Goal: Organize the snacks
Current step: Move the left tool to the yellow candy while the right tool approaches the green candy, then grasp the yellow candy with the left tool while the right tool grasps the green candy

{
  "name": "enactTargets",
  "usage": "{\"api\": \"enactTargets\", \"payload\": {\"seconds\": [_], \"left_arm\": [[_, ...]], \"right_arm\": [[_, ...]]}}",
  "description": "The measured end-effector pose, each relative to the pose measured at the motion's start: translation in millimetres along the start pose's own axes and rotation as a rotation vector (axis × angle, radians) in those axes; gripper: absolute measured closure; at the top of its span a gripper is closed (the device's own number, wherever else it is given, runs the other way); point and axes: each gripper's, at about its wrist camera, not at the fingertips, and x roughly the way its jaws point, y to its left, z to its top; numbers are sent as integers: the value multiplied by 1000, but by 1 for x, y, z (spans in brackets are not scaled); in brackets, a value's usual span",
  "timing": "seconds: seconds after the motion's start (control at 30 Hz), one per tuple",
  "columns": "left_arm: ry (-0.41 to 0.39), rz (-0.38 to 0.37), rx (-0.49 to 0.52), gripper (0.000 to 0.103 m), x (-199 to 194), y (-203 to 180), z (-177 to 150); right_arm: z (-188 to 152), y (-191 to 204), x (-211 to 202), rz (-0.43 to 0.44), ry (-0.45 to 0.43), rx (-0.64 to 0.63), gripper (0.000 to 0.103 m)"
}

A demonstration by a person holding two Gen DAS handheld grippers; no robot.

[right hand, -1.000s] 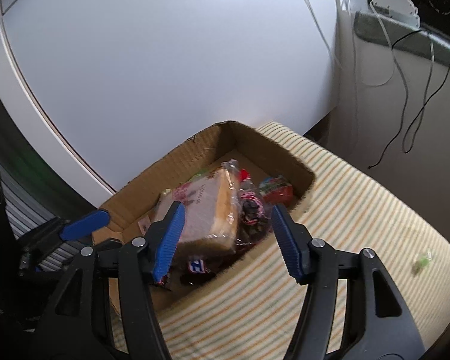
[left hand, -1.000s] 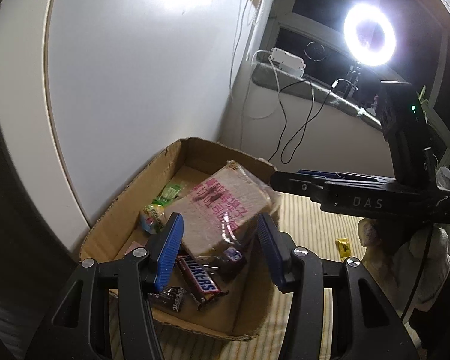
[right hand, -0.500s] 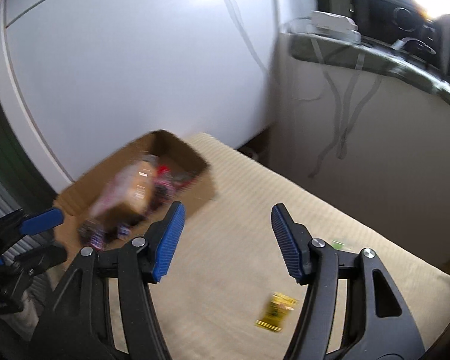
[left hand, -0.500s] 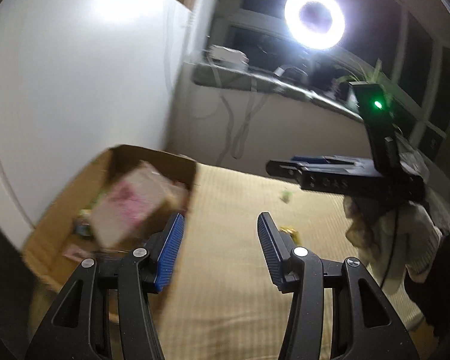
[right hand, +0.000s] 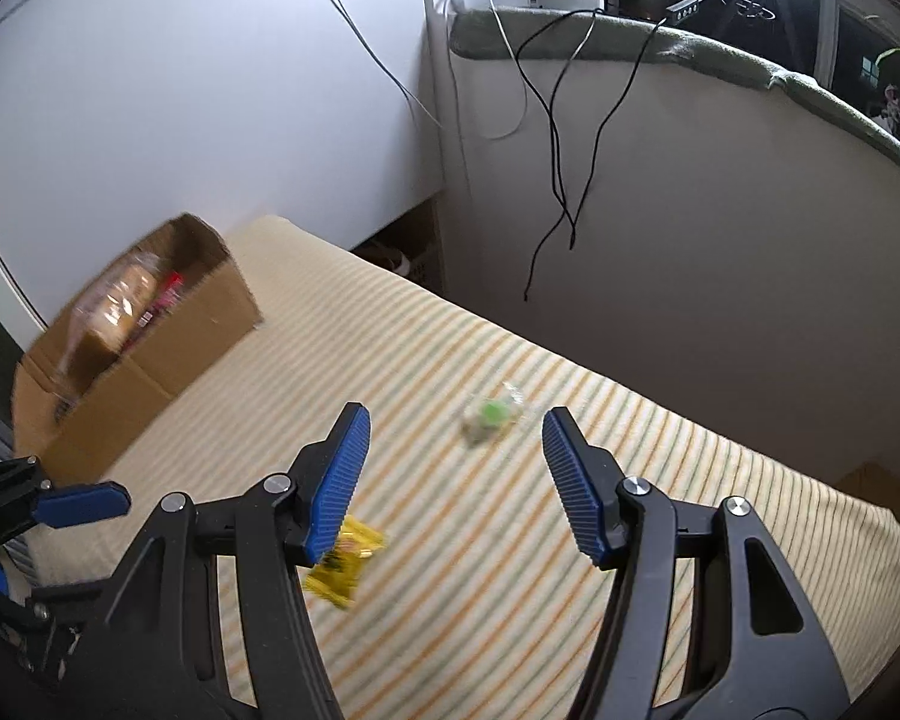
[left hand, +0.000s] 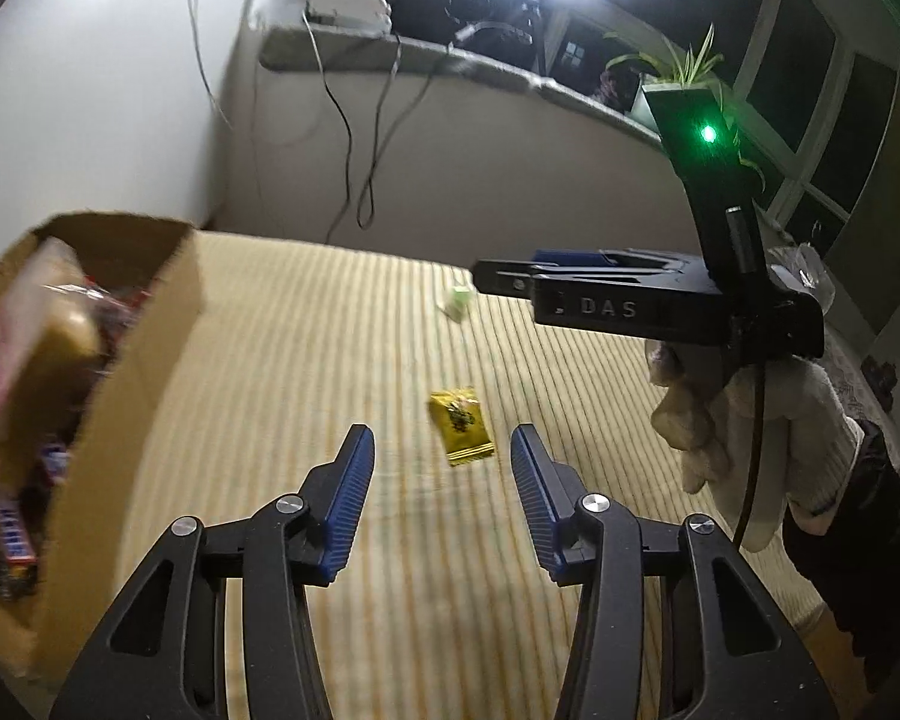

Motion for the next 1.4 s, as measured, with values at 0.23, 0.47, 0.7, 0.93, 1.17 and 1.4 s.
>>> {"api": "enactTargets", "payload": {"seconds": [0.23, 0.47, 0.7, 0.93, 1.17, 1.4], "left_arm": [[61, 9, 13, 59, 38, -10, -3], [88, 17, 21, 59, 55, -16, -2], [109, 40, 44, 59, 71, -25, 3], [103, 48, 34, 75, 75, -21, 6], [98, 47, 24, 82, 72, -18, 6], [85, 47, 21, 82, 66, -18, 4]], "right_arm": [[-3, -4, 33, 15, 44, -64, 49], [-4, -14, 63, 3, 79, -60, 56], [-4, -16, 72, 10, 92, -53, 56], [-7, -12, 73, -4, 91, -75, 71], [-11, -11, 67, -12, 91, -77, 76], [-14, -16, 55, -3, 76, -45, 77]]}}
